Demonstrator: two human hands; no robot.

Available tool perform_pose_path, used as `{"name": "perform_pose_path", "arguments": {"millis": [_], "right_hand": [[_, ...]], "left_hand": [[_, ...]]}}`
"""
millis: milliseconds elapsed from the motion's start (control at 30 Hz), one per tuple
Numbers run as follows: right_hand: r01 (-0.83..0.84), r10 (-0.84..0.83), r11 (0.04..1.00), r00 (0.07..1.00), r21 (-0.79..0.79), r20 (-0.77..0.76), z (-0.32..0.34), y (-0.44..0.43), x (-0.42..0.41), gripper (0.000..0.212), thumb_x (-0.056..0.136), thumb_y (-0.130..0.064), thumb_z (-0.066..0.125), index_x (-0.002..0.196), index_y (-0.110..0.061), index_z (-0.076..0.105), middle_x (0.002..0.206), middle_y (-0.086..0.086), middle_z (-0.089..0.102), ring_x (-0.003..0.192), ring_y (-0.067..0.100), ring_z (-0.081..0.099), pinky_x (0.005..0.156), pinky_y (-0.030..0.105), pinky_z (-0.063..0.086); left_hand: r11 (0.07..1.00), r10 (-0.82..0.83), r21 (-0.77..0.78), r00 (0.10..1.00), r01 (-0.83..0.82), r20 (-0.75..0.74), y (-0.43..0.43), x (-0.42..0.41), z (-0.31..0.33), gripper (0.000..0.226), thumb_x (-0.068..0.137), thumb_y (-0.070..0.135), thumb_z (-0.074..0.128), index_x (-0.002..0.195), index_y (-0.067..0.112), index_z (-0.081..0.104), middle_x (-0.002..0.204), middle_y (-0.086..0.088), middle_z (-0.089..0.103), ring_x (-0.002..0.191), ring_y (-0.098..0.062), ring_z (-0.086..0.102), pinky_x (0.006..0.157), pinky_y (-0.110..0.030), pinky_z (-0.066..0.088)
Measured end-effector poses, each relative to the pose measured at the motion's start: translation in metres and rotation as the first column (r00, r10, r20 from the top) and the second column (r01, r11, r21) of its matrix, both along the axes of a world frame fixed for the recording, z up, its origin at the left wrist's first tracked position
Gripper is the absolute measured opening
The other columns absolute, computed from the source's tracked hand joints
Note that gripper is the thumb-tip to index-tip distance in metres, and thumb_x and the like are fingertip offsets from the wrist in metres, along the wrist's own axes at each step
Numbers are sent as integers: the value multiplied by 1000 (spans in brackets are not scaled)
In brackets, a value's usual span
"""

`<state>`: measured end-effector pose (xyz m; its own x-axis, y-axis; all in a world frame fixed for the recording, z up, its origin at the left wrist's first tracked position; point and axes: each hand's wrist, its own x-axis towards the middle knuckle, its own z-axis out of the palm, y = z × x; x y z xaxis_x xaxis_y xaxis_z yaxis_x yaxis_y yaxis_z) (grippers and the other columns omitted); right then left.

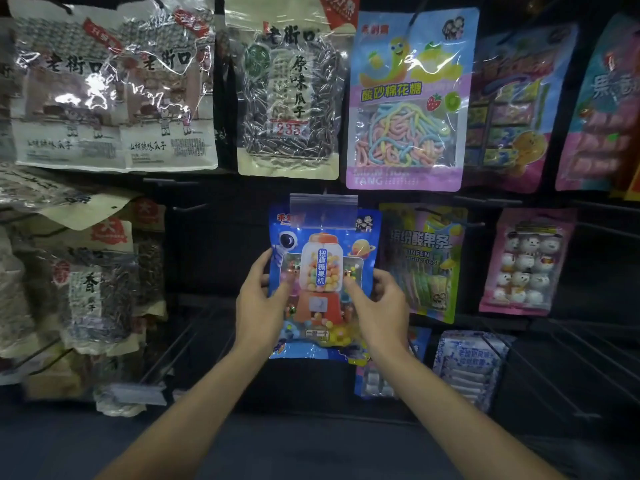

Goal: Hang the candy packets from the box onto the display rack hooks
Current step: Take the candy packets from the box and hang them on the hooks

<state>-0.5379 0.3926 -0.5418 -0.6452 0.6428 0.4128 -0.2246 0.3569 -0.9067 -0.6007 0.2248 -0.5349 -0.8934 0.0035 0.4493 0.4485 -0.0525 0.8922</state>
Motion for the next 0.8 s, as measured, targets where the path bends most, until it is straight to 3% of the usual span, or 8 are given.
{"name": "perform_pose_path", "arguments": {"millis": [167,400,500,633,700,800], "right_hand": [[98,-97,995,992,-1,78,6,6,-34,25,92,-46,77,109,-32,65,87,-8,71,80,15,69,72,39,56],[190,-194,981,963,37,185,22,18,-70,30,94,-47,74,116,-28,65,98,-4,73,88,23,68,70,33,47],[211,-216,976,959,46,185,24,21,-80,34,92,-47,77,116,-25,66,102,-2,74,93,25,70,75,36,52],[201,-204,979,964,36,170,19,20,-83,34,94,-46,75,118,-23,64,97,-5,70,88,21,65,71,32,43],[180,-181,983,974,23,139,13,19,-81,36,95,-45,74,122,-24,62,100,-5,70,91,22,67,72,33,45],[165,-169,985,980,42,108,4,18,-78,38,98,-39,73,131,-27,59,107,-7,70,96,21,68,77,36,52]], "left_hand": [[998,51,-27,998,-50,42,18,-35,4,52,99,22,71,147,35,53,97,4,74,84,-10,75,73,-36,63],[989,128,-91,988,-120,86,43,-81,3,57,96,36,74,145,45,48,105,4,74,95,-20,74,85,-52,62],[981,153,-130,985,-143,76,49,-93,7,60,94,37,77,147,37,49,123,-1,73,108,-24,71,91,-52,60],[987,119,-115,990,-110,74,51,-102,2,59,96,33,74,149,28,51,133,-4,69,117,-25,69,98,-52,58],[996,70,-58,995,-66,74,51,-99,-6,54,99,26,71,149,29,50,127,-5,71,108,-21,72,91,-45,62],[999,8,-45,999,-6,50,49,-94,-18,59,99,21,71,152,31,46,126,-2,70,104,-14,73,76,-24,60]]}}
